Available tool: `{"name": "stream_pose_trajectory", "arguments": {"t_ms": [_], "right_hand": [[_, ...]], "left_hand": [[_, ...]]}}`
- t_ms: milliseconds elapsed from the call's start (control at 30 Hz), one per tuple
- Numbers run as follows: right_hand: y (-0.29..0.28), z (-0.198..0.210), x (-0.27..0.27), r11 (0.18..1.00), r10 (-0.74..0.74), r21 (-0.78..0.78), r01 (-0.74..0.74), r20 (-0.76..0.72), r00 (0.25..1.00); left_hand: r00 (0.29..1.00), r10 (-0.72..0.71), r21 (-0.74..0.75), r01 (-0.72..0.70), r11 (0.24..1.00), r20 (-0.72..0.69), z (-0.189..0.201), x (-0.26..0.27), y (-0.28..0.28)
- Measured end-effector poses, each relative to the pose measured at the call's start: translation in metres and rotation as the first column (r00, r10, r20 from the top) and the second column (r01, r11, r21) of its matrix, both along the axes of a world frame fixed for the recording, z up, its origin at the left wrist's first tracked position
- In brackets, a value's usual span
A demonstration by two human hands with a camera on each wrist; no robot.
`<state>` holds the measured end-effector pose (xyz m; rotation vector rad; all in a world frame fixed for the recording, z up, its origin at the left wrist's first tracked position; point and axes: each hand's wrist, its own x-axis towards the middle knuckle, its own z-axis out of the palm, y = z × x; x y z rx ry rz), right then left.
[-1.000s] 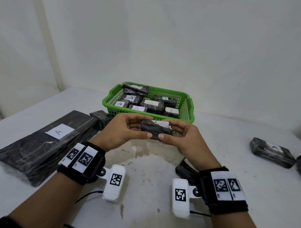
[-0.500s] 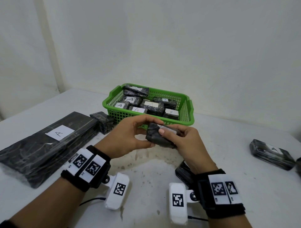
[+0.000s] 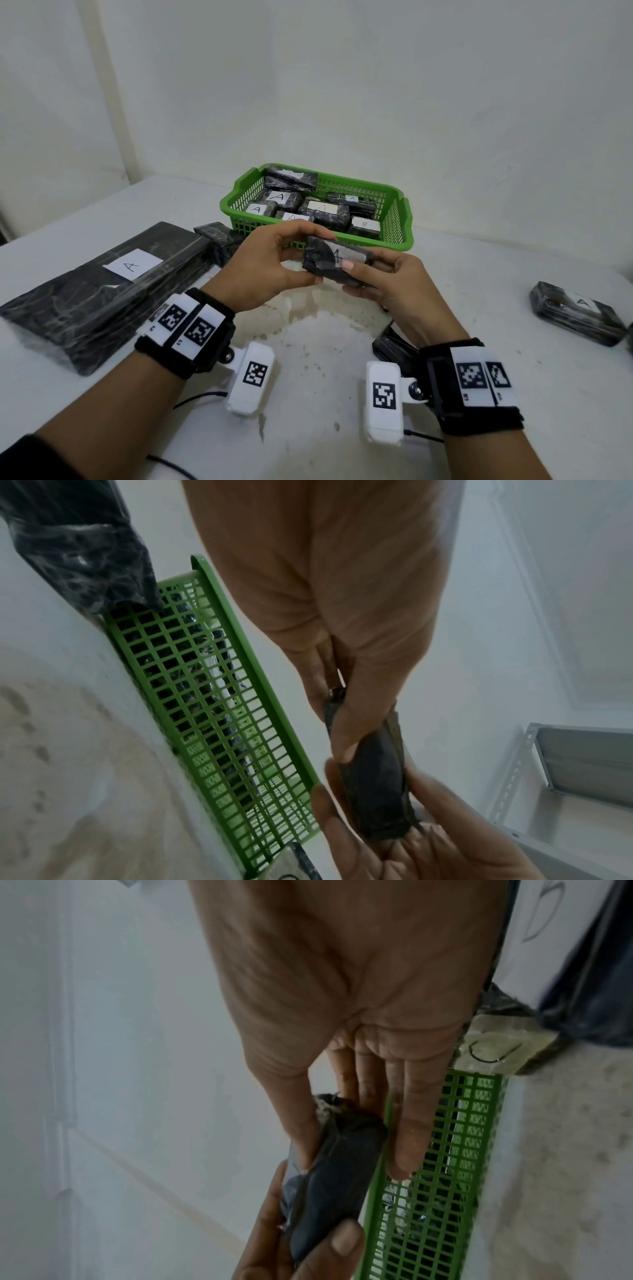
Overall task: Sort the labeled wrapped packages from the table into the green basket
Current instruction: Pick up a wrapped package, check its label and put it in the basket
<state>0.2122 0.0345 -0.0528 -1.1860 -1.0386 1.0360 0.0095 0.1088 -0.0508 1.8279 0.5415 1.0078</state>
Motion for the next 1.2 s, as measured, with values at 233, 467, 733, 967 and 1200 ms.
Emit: {"name": "stream_pose_trajectory", "arguments": {"t_ms": [233, 467, 733, 967, 1200], "right_hand": [[0.001, -0.001, -0.005, 0.999, -0.02, 0.035, 0.019, 0.021, 1.0], [-0.006, 0.009, 0.008, 0.998, 0.044, 0.043, -0.042, -0.044, 0.998], [-0.006, 0.009, -0.001, 0.977, -0.067, 0.21, 0.04, 0.125, 0.99], [-0.009, 0.009, 0.003, 0.978, 0.119, 0.158, -0.138, 0.124, 0.985], [-0.007, 0.009, 0.004, 0.992, 0.004, 0.129, -0.013, 0.067, 0.998]], "left_hand": [[1.0, -0.012, 0.027, 0.012, 1.0, -0.005, 0.003, 0.002, -0.004], [0.999, 0.003, 0.035, -0.004, 0.999, 0.042, 0.005, -0.002, -0.002], [0.997, -0.076, 0.021, 0.076, 0.997, -0.007, 0.006, -0.002, -0.003], [0.998, 0.032, 0.029, -0.034, 0.999, 0.05, 0.001, -0.002, 0.003], [0.995, 0.022, 0.174, -0.039, 0.984, 0.098, 0.001, -0.001, 0.003]]}}
